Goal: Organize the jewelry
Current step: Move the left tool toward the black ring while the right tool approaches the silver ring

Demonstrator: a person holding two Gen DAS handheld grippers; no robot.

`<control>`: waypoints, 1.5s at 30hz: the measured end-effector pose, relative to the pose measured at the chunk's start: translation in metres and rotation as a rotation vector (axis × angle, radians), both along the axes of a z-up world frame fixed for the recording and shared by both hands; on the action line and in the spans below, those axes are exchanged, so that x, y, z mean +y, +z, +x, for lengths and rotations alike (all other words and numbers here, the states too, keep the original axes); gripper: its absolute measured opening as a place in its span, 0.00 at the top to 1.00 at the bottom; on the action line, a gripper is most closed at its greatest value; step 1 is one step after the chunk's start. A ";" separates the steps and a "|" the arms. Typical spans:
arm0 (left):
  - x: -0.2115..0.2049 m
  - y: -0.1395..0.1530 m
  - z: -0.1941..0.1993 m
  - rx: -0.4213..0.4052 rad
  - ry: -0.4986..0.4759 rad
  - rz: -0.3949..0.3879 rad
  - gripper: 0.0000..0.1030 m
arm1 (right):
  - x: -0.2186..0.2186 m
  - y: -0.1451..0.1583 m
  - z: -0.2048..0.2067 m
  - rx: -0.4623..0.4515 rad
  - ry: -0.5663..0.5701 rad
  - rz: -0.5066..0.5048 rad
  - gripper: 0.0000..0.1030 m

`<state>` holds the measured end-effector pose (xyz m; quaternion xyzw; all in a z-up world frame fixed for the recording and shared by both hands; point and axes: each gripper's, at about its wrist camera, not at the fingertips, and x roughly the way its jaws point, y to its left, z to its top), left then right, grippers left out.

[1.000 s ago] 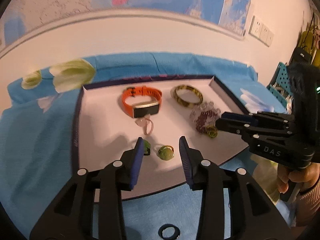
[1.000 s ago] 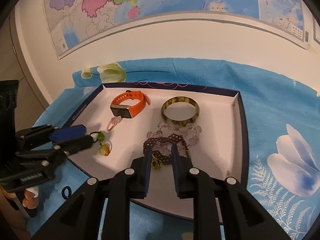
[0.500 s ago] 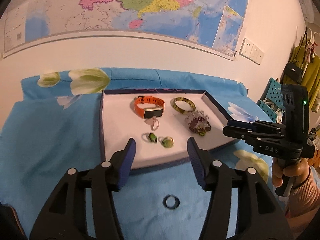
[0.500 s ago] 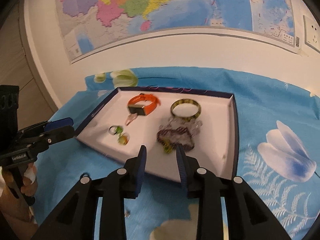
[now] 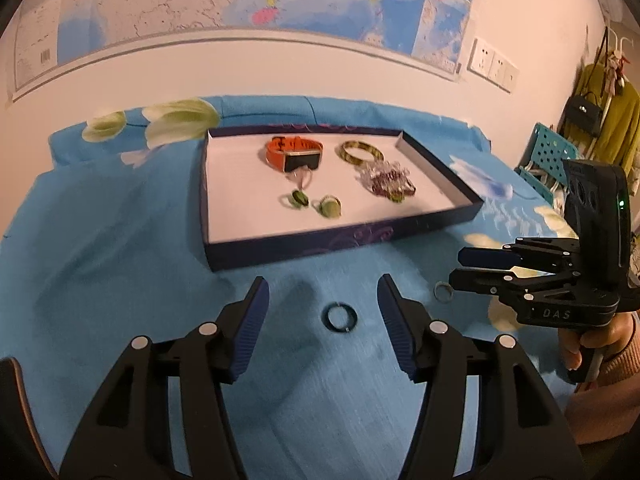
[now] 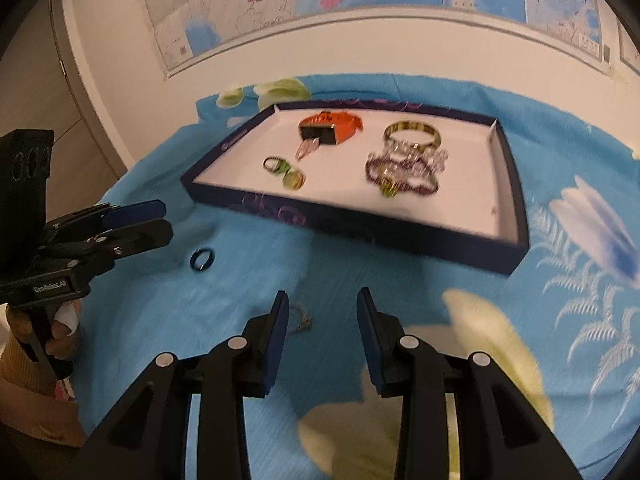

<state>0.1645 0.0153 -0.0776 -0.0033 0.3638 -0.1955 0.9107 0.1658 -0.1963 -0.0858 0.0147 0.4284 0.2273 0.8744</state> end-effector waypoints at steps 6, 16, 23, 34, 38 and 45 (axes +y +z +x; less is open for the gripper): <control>-0.010 -0.009 -0.004 0.020 -0.018 0.021 0.46 | 0.004 -0.002 -0.006 0.007 0.009 0.000 0.68; -0.019 -0.011 -0.005 0.025 -0.030 0.051 0.47 | 0.012 -0.004 -0.006 0.009 0.025 -0.010 0.68; -0.023 -0.015 -0.001 0.053 -0.030 0.067 0.50 | 0.019 -0.005 -0.007 0.003 0.029 -0.039 0.68; -0.031 -0.025 0.006 0.108 -0.041 0.102 0.64 | 0.027 -0.006 -0.008 -0.013 0.029 -0.095 0.69; -0.031 -0.026 0.006 0.110 -0.035 0.102 0.65 | 0.031 -0.006 -0.009 -0.023 0.026 -0.123 0.70; -0.031 -0.026 0.007 0.110 -0.026 0.110 0.68 | 0.032 -0.005 -0.010 -0.031 0.026 -0.144 0.75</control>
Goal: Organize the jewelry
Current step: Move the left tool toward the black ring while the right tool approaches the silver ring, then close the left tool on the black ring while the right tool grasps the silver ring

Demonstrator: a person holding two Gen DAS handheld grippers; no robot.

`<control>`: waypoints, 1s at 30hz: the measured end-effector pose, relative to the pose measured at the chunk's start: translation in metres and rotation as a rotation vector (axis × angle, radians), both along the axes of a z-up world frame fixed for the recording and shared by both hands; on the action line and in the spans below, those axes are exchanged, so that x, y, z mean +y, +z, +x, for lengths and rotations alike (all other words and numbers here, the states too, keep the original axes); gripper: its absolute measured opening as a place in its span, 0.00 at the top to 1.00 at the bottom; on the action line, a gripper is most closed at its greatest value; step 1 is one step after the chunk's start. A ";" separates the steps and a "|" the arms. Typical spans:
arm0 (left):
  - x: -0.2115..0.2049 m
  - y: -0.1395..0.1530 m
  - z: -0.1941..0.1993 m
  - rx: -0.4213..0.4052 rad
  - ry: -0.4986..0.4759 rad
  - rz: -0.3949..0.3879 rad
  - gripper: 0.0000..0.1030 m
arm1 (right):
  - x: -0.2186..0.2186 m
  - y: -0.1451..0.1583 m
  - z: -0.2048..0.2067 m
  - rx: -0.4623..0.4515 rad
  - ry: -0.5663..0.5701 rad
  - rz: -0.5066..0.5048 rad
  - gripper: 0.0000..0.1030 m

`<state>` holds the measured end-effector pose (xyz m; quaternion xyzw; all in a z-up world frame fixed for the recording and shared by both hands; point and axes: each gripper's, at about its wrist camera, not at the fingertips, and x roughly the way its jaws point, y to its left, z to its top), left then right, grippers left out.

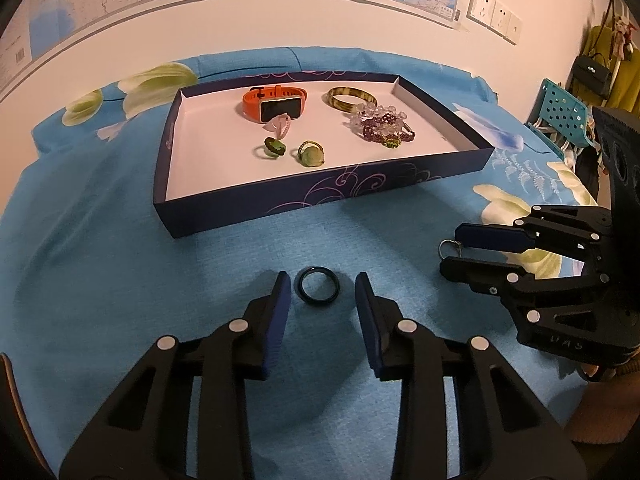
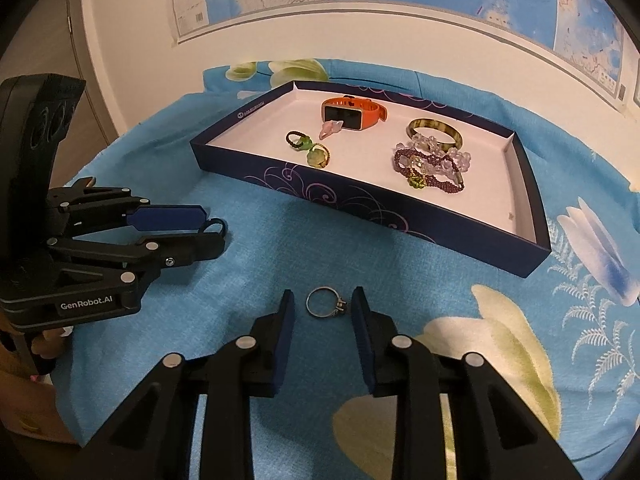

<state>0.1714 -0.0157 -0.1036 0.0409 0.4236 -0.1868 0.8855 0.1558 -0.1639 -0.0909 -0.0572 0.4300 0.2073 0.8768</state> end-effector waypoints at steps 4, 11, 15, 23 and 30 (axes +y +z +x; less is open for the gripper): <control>0.000 0.000 0.000 0.001 0.002 -0.002 0.71 | 0.001 0.000 0.001 -0.001 0.004 -0.003 0.80; 0.003 0.000 0.001 0.004 0.010 -0.008 0.78 | 0.002 0.001 0.001 -0.001 0.003 -0.001 0.82; 0.003 0.000 0.000 0.001 0.011 -0.003 0.78 | 0.000 0.002 0.001 0.001 -0.003 0.012 0.82; 0.003 0.001 0.000 0.003 0.024 -0.019 0.78 | -0.006 0.003 -0.001 0.002 -0.012 0.048 0.82; 0.001 0.003 -0.002 -0.005 0.023 -0.028 0.78 | -0.012 0.006 -0.002 0.000 -0.022 0.086 0.82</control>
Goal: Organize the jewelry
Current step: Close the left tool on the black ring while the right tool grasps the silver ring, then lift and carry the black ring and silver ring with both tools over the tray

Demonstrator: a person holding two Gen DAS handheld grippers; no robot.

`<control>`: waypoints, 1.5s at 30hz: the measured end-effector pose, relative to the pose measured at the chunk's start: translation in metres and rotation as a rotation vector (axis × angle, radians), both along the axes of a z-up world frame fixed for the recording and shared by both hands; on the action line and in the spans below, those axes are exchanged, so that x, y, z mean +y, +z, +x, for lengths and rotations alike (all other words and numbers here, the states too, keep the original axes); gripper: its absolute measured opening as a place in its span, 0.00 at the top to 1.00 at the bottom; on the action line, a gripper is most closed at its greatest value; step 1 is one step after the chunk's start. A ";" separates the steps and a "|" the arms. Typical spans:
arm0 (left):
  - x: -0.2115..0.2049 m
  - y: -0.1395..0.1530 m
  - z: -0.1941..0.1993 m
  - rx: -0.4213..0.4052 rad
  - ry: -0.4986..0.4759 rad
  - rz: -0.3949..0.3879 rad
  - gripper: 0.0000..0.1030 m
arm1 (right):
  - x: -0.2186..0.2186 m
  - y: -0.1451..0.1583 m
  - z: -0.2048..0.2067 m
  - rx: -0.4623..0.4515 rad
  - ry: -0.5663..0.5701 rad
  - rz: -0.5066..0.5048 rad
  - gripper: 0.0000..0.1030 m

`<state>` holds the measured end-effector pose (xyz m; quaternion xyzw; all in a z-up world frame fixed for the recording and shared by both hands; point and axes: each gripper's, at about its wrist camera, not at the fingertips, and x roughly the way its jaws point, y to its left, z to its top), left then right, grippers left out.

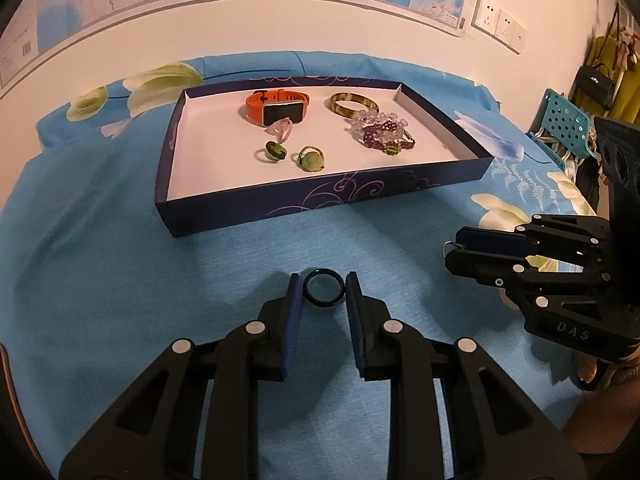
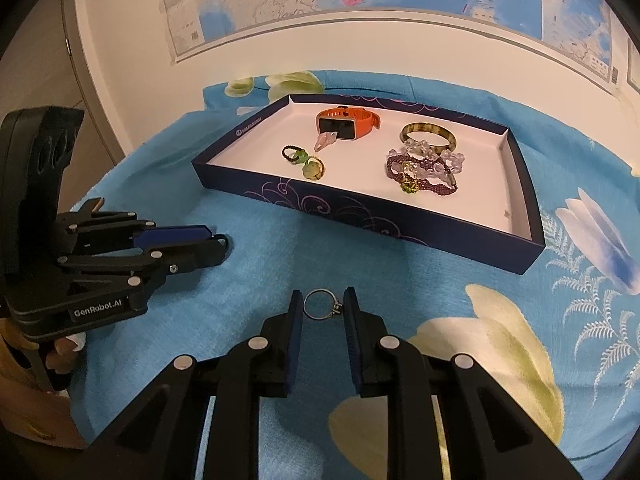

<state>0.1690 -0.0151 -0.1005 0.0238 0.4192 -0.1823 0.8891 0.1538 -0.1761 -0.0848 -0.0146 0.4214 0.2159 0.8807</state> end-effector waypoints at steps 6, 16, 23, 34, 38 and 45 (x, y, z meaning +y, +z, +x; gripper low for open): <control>-0.001 0.004 -0.003 -0.015 0.003 -0.013 0.78 | -0.004 0.002 0.000 -0.005 -0.009 0.023 0.82; -0.001 0.019 -0.007 -0.060 0.002 -0.040 0.78 | -0.013 0.011 -0.001 -0.027 -0.026 0.054 0.82; -0.003 0.032 -0.008 -0.095 0.002 -0.056 0.78 | -0.017 0.018 -0.001 -0.051 -0.036 0.064 0.82; -0.002 0.045 -0.007 -0.132 0.004 -0.074 0.78 | -0.021 0.028 0.001 -0.081 -0.045 0.073 0.82; -0.001 0.048 -0.006 -0.145 0.006 -0.080 0.78 | -0.022 0.031 0.002 -0.091 -0.049 0.075 0.82; -0.002 0.052 -0.005 -0.157 0.004 -0.081 0.78 | -0.024 0.037 0.004 -0.114 -0.055 0.077 0.82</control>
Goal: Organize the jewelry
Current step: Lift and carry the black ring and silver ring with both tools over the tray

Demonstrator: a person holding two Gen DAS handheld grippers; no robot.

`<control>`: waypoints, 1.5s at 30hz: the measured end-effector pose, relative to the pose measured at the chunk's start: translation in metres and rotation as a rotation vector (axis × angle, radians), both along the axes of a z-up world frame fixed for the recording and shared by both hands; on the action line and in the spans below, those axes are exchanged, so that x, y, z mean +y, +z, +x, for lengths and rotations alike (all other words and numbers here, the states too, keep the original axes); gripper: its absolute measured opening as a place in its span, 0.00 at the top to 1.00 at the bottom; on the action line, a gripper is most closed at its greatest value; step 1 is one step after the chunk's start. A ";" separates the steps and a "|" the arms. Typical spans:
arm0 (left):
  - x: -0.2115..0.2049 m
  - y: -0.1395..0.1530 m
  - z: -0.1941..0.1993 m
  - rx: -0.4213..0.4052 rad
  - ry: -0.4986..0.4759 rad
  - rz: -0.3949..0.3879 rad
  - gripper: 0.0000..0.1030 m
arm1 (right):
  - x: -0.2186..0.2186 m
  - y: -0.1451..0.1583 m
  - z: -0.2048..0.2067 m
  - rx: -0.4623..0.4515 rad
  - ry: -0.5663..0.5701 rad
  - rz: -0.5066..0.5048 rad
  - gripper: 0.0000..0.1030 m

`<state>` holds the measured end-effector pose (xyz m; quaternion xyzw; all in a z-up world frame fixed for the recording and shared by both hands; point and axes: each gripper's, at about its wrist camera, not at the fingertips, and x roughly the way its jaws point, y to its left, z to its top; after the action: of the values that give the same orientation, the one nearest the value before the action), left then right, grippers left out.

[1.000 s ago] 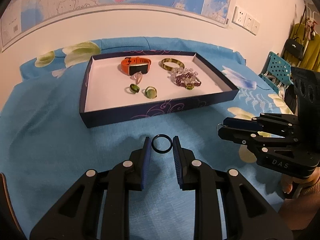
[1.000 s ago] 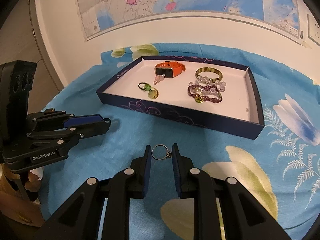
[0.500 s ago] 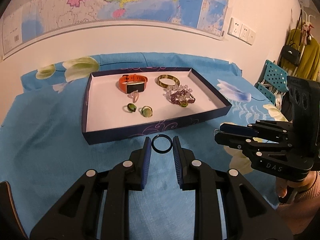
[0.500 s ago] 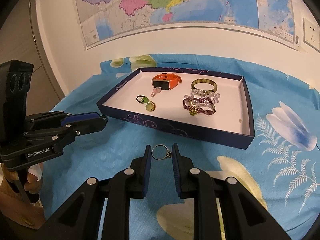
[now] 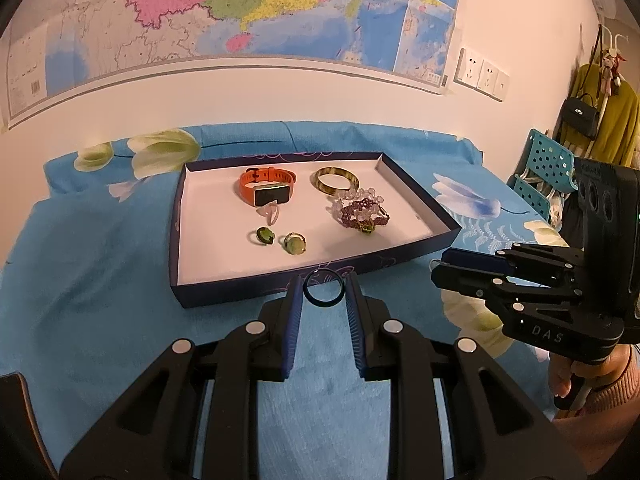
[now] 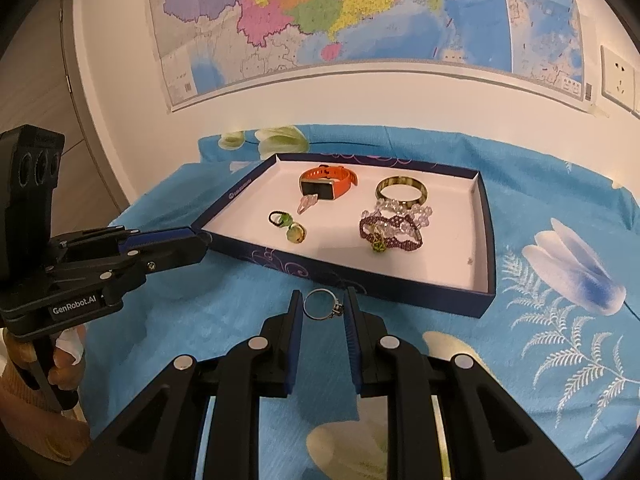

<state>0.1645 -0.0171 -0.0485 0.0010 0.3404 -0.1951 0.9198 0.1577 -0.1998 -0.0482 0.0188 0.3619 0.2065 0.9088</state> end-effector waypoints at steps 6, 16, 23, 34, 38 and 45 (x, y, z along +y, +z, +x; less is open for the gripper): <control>-0.001 0.003 0.001 -0.010 0.002 -0.002 0.78 | -0.001 0.005 0.002 -0.020 -0.003 -0.001 0.82; -0.003 0.007 0.006 -0.023 0.000 -0.001 0.78 | -0.004 0.012 0.007 -0.041 -0.012 0.003 0.82; -0.008 0.010 0.011 -0.029 -0.004 0.002 0.78 | -0.005 0.014 0.011 -0.052 -0.013 0.003 0.82; -0.012 0.013 0.015 -0.040 -0.007 0.003 0.78 | -0.008 0.018 0.016 -0.064 -0.017 0.008 0.82; -0.013 0.015 0.016 -0.045 -0.008 0.005 0.78 | -0.008 0.019 0.019 -0.070 -0.018 0.006 0.82; -0.014 0.017 0.020 -0.052 -0.009 0.007 0.78 | -0.009 0.022 0.022 -0.080 -0.023 0.004 0.82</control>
<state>0.1841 -0.0313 -0.0316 0.0110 0.3169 -0.1980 0.9275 0.1794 -0.2092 -0.0260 0.0167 0.3245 0.1974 0.9249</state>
